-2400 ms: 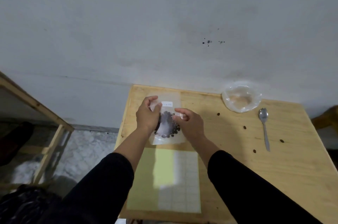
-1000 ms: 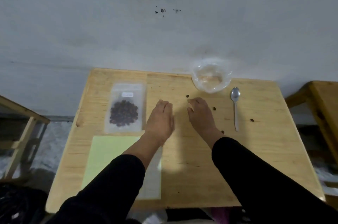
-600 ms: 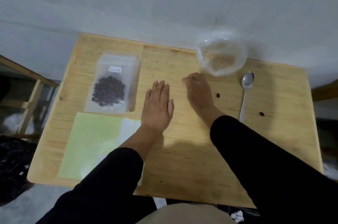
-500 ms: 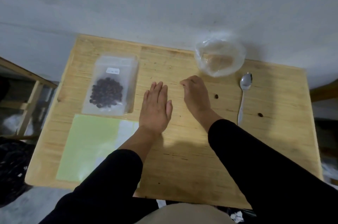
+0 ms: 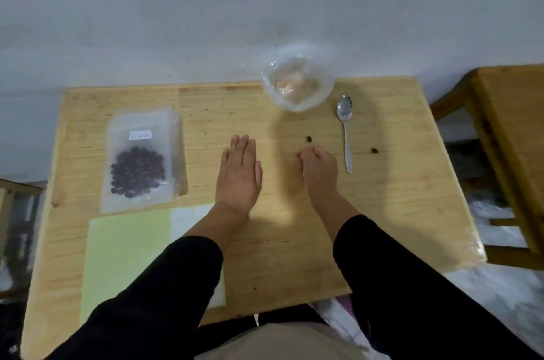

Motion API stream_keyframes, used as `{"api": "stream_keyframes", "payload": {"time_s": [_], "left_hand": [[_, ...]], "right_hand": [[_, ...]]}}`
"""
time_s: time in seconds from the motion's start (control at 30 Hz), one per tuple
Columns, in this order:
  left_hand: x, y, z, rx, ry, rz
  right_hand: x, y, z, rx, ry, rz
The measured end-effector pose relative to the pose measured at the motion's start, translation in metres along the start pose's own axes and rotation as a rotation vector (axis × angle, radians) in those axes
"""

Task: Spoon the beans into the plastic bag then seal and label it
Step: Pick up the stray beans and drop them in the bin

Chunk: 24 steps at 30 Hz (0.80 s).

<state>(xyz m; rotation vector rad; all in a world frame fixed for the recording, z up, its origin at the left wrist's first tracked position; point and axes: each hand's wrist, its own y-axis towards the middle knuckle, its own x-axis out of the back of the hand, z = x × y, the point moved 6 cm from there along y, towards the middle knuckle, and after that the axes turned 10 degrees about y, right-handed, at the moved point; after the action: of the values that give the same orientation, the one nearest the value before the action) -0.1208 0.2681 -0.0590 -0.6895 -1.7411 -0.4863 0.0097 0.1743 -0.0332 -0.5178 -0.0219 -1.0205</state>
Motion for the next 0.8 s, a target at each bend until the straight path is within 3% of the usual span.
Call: {"api": "stream_keyframes", "payload": {"time_s": [0.2,0.63,0.8], "left_hand": [[-0.017,0.000,-0.044,-0.068,-0.067,0.037],[-0.021,-0.003,-0.049,-0.026,-0.013,-0.022],[-0.019,-0.004,-0.051,-0.037,-0.042,-0.069]], "right_hand": [[0.056,-0.006,-0.015,0.155,-0.386,-0.131],[0.058,0.004,-0.021,0.392,-0.569,0.081],[0.049,0.005,-0.026,0.566,-0.798,0.194]]}}
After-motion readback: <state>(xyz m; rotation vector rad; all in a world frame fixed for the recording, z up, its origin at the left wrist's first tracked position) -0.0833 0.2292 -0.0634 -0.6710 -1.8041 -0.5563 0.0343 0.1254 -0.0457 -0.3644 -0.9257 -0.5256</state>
